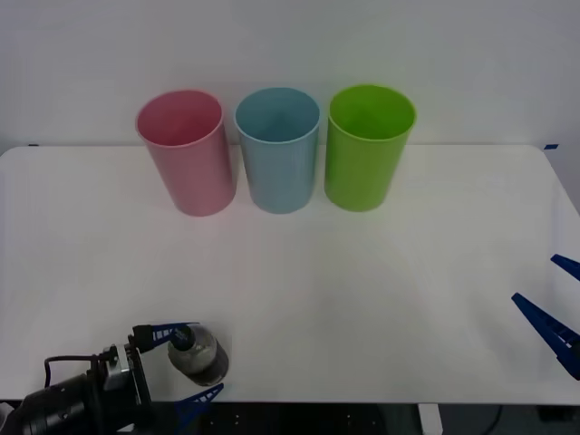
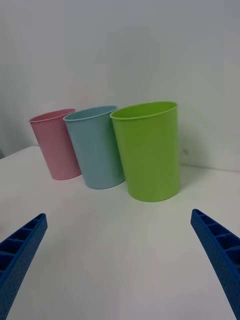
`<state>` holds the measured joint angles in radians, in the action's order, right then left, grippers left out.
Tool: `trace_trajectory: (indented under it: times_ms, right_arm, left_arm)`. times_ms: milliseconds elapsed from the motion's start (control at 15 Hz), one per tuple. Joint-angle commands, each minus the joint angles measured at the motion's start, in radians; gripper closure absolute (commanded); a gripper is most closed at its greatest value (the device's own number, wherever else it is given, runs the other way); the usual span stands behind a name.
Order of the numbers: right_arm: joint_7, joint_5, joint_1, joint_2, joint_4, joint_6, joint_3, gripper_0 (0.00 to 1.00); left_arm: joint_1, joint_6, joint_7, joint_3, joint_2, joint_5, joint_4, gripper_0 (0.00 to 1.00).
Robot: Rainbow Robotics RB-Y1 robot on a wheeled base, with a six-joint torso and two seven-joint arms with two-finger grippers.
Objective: Grasp the object on the table and drop it into the matching bin: aluminum can to the light blue bin, PET bottle to the pink bin.
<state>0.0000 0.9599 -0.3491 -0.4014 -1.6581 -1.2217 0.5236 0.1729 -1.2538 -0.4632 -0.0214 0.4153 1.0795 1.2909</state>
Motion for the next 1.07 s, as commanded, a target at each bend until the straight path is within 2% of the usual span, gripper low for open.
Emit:
trace_trajectory:
  times_ms: [67,133,200,267,667,1067]
  right_arm:
    - [0.000,0.000,0.000,0.000,0.000,0.000,0.000,0.00]
    - [0.000,0.000,0.000,0.000,0.000,0.000,0.000,0.00]
    - [0.000,0.000,0.000,0.000,0.000,0.000,0.000,0.00]
    - [0.000,0.000,0.000,0.000,0.000,0.000,0.000,0.00]
    - [0.000,0.000,0.000,0.000,0.000,0.000,0.000,0.00]
    - [0.000,0.000,0.000,0.000,0.000,0.000,0.000,0.00]
  left_arm:
    - [-0.001,0.002,0.002,-0.002,-0.001,0.002,-0.001,0.31]
    - [-0.001,0.002,0.000,0.000,-0.001,0.002,0.001,0.70]
    - [-0.001,0.002,0.000,0.002,-0.001,0.002,-0.001,0.93]
    - [-0.001,0.001,0.000,0.002,-0.003,0.002,0.001,1.00]
    - [-0.001,0.013,0.005,0.000,-0.021,0.000,0.001,1.00]
    - [-0.001,0.025,0.043,-0.068,-0.021,-0.036,0.025,1.00]
